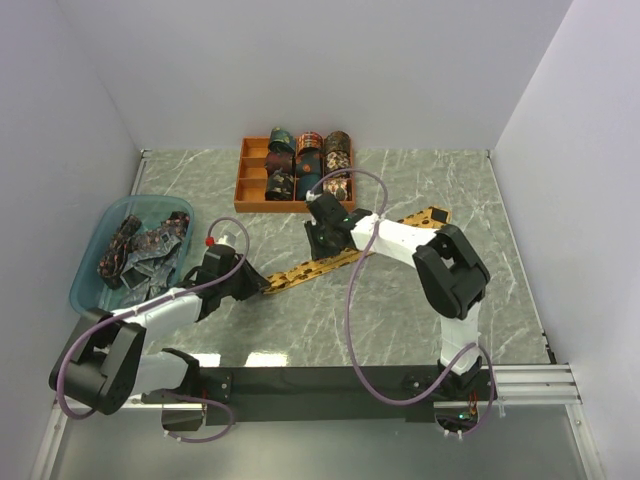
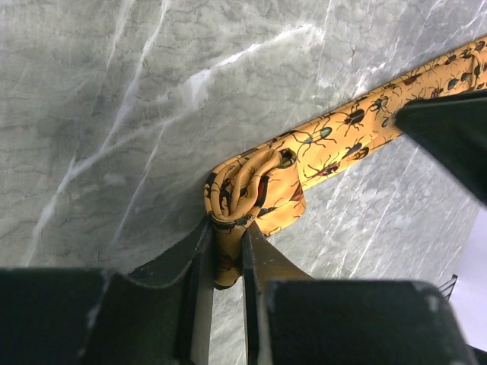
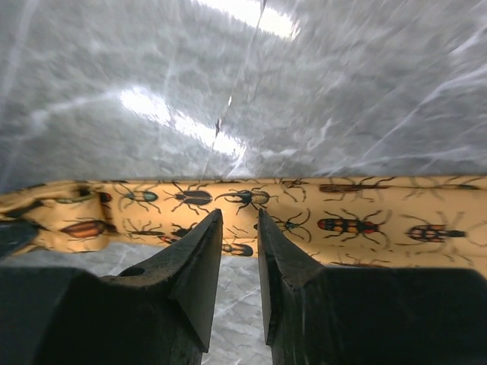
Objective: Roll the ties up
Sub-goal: Roll the tie
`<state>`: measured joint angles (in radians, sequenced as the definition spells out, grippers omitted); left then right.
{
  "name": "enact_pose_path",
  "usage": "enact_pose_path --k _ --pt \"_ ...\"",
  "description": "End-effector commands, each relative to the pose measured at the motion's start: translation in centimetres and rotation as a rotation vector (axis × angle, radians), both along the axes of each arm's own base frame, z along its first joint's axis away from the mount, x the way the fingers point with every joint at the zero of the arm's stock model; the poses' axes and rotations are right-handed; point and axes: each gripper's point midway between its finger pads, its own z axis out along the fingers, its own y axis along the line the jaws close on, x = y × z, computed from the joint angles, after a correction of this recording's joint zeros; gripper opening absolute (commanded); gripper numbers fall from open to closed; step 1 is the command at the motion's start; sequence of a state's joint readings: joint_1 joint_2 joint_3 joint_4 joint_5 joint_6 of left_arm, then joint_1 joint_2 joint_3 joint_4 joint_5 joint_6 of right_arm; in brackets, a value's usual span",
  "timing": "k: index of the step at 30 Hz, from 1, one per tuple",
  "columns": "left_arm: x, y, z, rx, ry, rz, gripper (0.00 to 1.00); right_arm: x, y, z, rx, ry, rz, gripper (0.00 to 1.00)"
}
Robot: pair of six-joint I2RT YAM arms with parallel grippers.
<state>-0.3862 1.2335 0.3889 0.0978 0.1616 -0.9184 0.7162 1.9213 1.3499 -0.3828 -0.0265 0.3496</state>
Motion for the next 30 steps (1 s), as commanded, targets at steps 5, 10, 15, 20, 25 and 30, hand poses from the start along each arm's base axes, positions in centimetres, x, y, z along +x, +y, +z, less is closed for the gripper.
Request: enact_pose_path --k 5,10,15,20,25,30 --pt "0.9 -0.5 1.0 -0.019 -0.045 -0.023 0.07 -0.7 1.4 -1.3 -0.045 0.015 0.046 0.33" --pt "0.7 -0.5 0.9 -0.019 -0.040 -0.025 0.06 -1.2 1.0 -2.7 -0.097 0.024 0.048 0.33" --pt "0.7 -0.4 1.2 -0.022 -0.044 -0.014 0.06 -1.6 -0.1 -4.2 -0.152 0.035 0.046 0.19" --pt "0.6 -0.2 1.5 -0.027 -0.049 0.002 0.06 -2.4 -1.1 -4.8 -0.177 0.042 0.057 0.02" --pt "0.6 -0.3 1.4 -0.039 -0.046 0.015 0.06 -2.5 -1.1 -3.6 -0.159 0.023 0.068 0.00" --pt "0.7 0.1 1.4 -0.042 -0.043 0.051 0.09 -2.8 -0.8 -2.2 -0.124 0.003 0.091 0.00"
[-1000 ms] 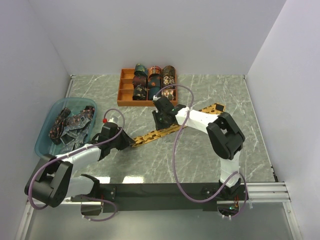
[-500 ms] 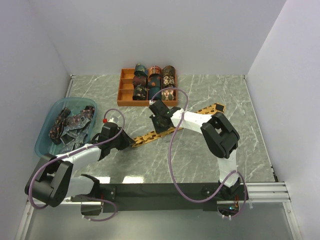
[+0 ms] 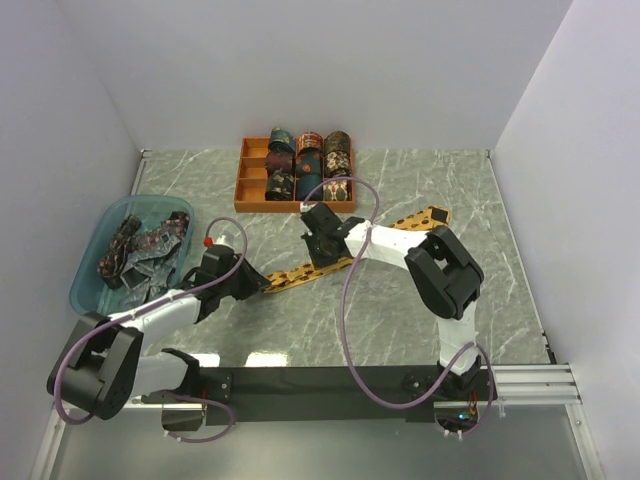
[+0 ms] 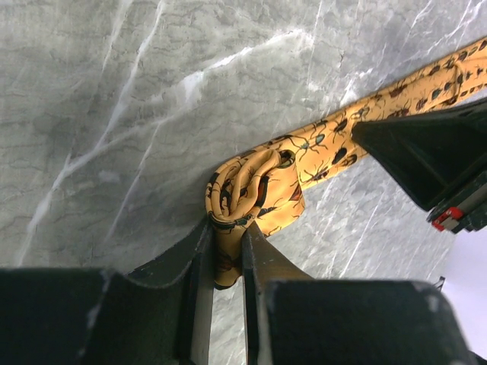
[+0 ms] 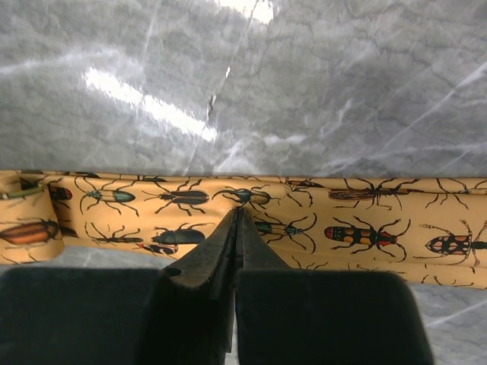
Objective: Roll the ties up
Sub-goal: Roll the tie
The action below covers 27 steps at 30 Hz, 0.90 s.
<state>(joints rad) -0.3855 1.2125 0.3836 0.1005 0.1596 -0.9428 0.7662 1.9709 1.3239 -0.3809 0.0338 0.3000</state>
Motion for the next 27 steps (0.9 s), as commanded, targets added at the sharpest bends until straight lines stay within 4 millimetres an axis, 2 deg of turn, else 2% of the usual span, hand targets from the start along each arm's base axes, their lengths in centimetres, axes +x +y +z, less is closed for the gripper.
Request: enact_pose_path --k 1,5,10,17,21,22,23,25,27 --pt "0.6 0.2 0.9 -0.022 -0.034 0.044 0.11 -1.4 -0.9 0.9 -0.016 0.002 0.037 0.00" --pt "0.7 0.3 1.0 -0.034 -0.034 0.062 0.17 -2.2 -1.5 0.4 -0.022 0.016 0.053 0.00" --pt "0.5 0.4 0.7 -0.030 -0.031 0.060 0.18 -3.1 -1.9 -0.6 -0.013 0.033 0.047 0.00" --pt "0.0 0.4 0.0 0.019 -0.019 0.000 0.12 -2.5 -1.6 0.0 0.015 0.007 0.031 0.00" --pt "0.2 0.9 0.3 0.083 -0.019 -0.020 0.07 -2.0 -1.5 0.4 0.029 -0.008 0.022 0.00" --pt "0.8 1.1 1.0 0.103 -0.044 -0.023 0.07 -1.8 -1.4 0.5 0.033 -0.010 0.020 0.00" --pt "0.3 1.5 0.7 0.130 -0.018 -0.025 0.06 -1.7 -1.4 0.6 0.039 -0.014 0.016 0.02" --pt "0.8 1.6 1.5 0.162 -0.040 -0.032 0.05 -1.6 -1.3 0.7 0.047 -0.016 0.010 0.05" --pt "0.6 2.1 1.5 0.209 -0.027 -0.034 0.04 -1.4 -1.0 1.2 0.065 -0.029 0.007 0.09"
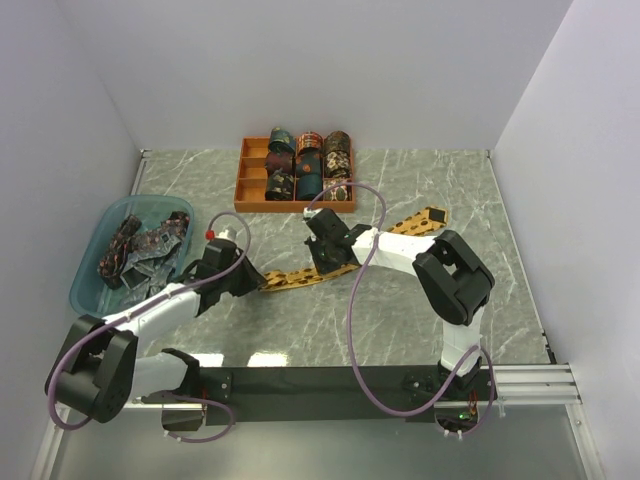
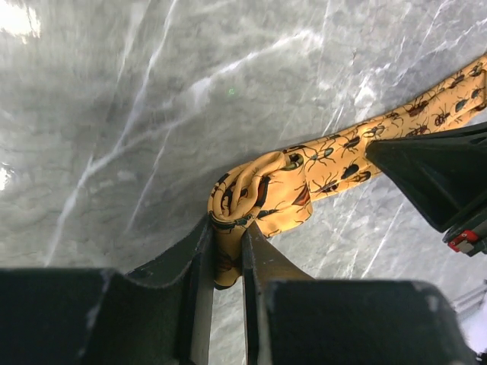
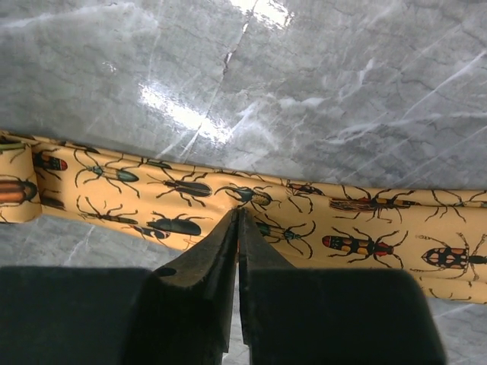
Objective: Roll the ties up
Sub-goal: Roll the tie
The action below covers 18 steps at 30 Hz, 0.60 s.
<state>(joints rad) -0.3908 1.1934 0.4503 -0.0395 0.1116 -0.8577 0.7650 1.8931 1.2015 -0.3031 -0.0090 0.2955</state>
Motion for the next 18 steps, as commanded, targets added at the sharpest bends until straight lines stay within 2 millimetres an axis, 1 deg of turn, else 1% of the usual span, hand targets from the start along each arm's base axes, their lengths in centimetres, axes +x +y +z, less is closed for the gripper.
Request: enact_pose_path --k 1,2,3,4,5,6,9,11,13,14,15,16,17,18 --pt "0.9 1.1 1.5 0.121 -0.041 -0.020 0.04 0.1 0.1 1.4 0.040 -0.023 -0.009 0.10" --pt "1.0 1.2 1.6 0.143 -0.041 -0.021 0.04 0.1 0.4 1.8 0.057 -0.021 -0.004 0.14" --pt "0.4 1.1 1.3 0.159 -0.016 -0.039 0.03 0.1 0.6 2.4 0.074 -0.028 -0.002 0.16" --pt "0.7 0.7 1.8 0.169 -0.022 -0.057 0.03 0.2 0.8 2.8 0.091 -0.033 -0.003 0.17" --pt "0.9 1.0 1.8 0.216 -0.031 -0.048 0.03 0.2 1.0 3.2 0.107 -0.036 -0.005 0.22" --pt "0.8 0.9 1.8 0.233 -0.025 -0.055 0.03 0.2 1.2 4.0 0.130 -0.050 -0.005 0.24" --pt "0.9 1.0 1.9 0.311 -0.003 -0.069 0.02 0.1 1.7 5.6 0.195 -0.070 -0.023 0.31" --pt "0.8 1.2 2.0 0.360 0.022 -0.080 0.01 0.3 2.1 6.4 0.242 -0.085 -0.041 0.32" --pt "1.4 1.6 2.5 0.410 0.017 -0.076 0.01 0.2 2.1 7.1 0.280 -0.097 -0.055 0.33" --pt "1.2 1.9 2.5 0.438 0.035 -0.082 0.01 0.2 2.0 7.3 0.290 -0.099 -0.060 0.33" --pt "1.2 2.0 2.6 0.460 0.043 -0.085 0.01 -0.1 1.7 7.3 0.295 -0.099 -0.066 0.33" --pt "1.7 2.3 2.9 0.495 0.039 -0.082 0.01 0.1 1.5 7.4 0.308 -0.100 -0.078 0.33" --pt "1.4 2.7 2.7 0.525 0.064 -0.088 0.01 0.2 1.2 7.7 0.317 -0.106 -0.085 0.33" --pt "1.7 2.7 2.9 0.546 0.062 -0.098 0.01 0.1 0.7 7.4 0.314 -0.099 -0.093 0.33"
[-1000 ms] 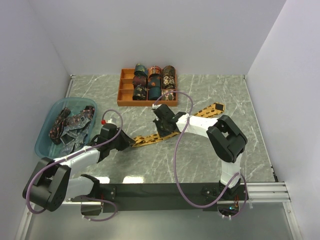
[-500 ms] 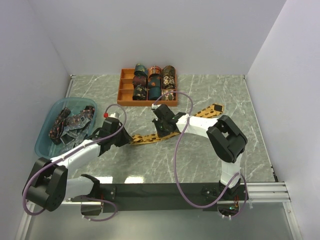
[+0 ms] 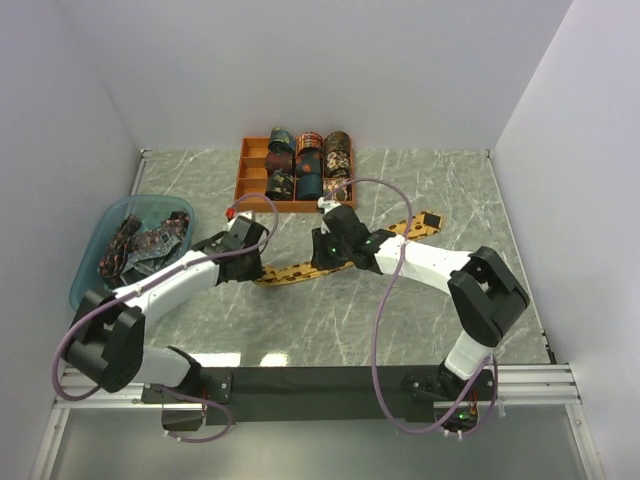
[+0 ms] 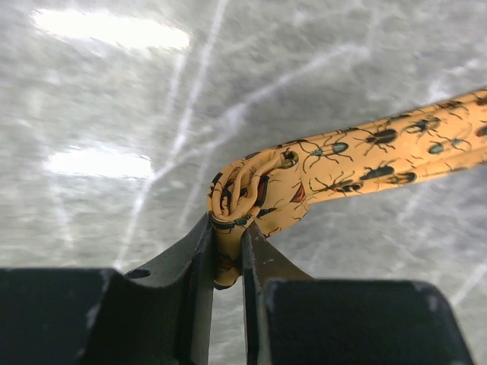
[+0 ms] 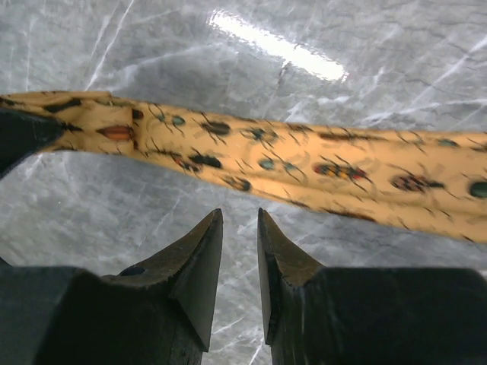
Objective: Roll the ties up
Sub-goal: Roll the tie
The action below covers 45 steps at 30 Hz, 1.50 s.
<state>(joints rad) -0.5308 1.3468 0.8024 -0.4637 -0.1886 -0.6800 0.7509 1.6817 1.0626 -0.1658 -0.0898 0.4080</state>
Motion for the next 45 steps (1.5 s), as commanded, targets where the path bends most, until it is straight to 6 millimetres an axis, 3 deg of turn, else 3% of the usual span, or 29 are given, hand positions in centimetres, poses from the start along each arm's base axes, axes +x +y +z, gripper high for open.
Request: enact_pose_path --k 1,7,8,15,16,24,32,45 --pt "0.5 1.7 1.0 0.158 0.002 -0.014 0.01 0.8 -0.2 1.7 0.087 -0.031 -0.035 0.33" --pt "0.7 1.4 0.9 0.239 0.034 -0.035 0.02 0.4 0.5 2.2 0.197 0.006 -0.019 0.33" --pt "0.7 1.3 0.8 0.251 0.039 -0.041 0.02 -0.3 0.9 1.8 0.211 0.042 0.002 0.33" --pt "1.3 0.3 0.7 0.287 0.063 -0.062 0.01 0.4 5.2 3.1 0.412 0.090 0.051 0.31" --pt "1.3 0.3 0.6 0.289 0.068 -0.063 0.01 0.5 5.6 2.1 0.411 0.112 0.050 0.30" --pt "1.2 0.2 0.3 0.293 0.088 -0.061 0.01 0.5 9.8 1.5 0.513 0.164 0.120 0.21" --pt "1.3 0.2 0.3 0.290 0.086 -0.057 0.01 0.4 12.6 0.4 0.529 0.192 0.167 0.16" --pt "2.1 -0.5 0.7 0.280 0.079 -0.061 0.02 -0.4 14.0 -2.3 0.501 0.234 0.189 0.14"
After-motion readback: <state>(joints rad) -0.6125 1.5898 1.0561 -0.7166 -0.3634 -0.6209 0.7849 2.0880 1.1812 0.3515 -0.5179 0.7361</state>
